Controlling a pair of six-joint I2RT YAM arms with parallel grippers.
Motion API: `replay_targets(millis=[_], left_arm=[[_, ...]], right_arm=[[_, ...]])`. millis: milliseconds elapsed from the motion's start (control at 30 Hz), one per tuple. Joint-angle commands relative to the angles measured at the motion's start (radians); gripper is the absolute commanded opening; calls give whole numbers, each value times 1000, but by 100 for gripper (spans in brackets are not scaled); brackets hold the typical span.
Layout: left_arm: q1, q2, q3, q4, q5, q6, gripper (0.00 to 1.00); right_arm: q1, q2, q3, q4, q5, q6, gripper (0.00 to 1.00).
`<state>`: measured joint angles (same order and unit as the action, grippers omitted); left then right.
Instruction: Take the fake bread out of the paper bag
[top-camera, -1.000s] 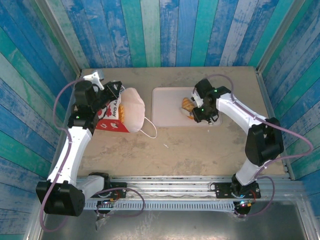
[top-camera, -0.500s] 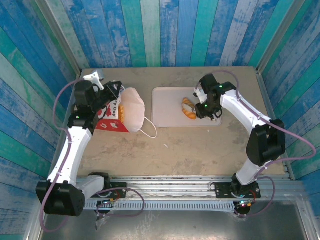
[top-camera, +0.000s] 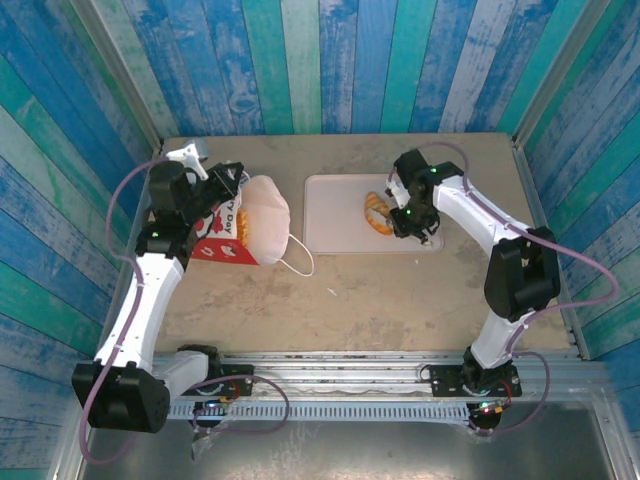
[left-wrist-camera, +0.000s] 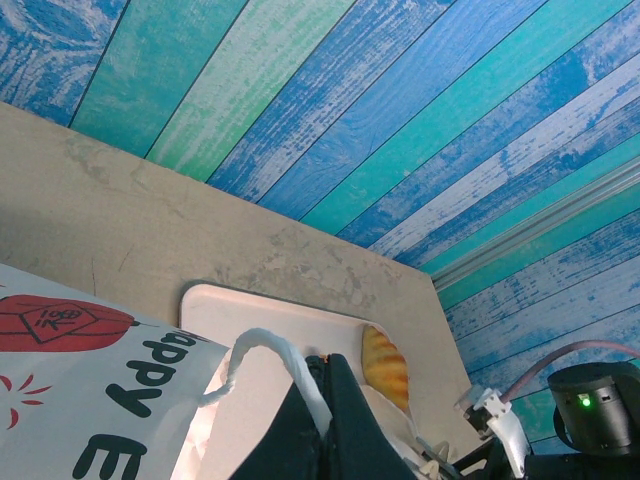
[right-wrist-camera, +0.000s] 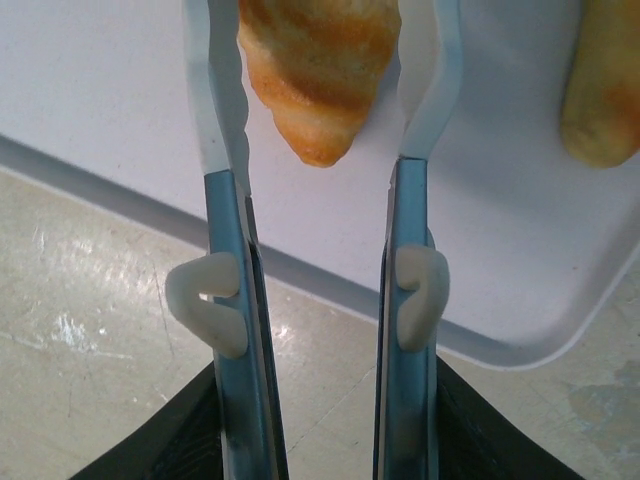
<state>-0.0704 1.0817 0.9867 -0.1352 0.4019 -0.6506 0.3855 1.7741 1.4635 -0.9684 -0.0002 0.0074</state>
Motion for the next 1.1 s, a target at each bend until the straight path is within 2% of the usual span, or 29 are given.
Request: replay_targets(millis=[0, 333, 433, 633, 1067], left_arm=[[-2, -20, 8, 14, -2, 15, 3], [-1, -12, 9, 14, -3, 25, 3], [-2, -11, 6, 14, -1, 25, 4], [-2, -11, 2, 17, -2, 23, 4], [-2, -12, 4, 22, 3, 16, 4]], right_arm=[[-10, 19, 51, 11, 59, 62, 46], [-39, 54, 105, 21, 108, 173, 49], [-41, 40, 110, 30, 78, 181, 51], [-39, 9, 104, 44, 67, 131, 55], [-40, 51, 104, -2, 64, 84, 50]])
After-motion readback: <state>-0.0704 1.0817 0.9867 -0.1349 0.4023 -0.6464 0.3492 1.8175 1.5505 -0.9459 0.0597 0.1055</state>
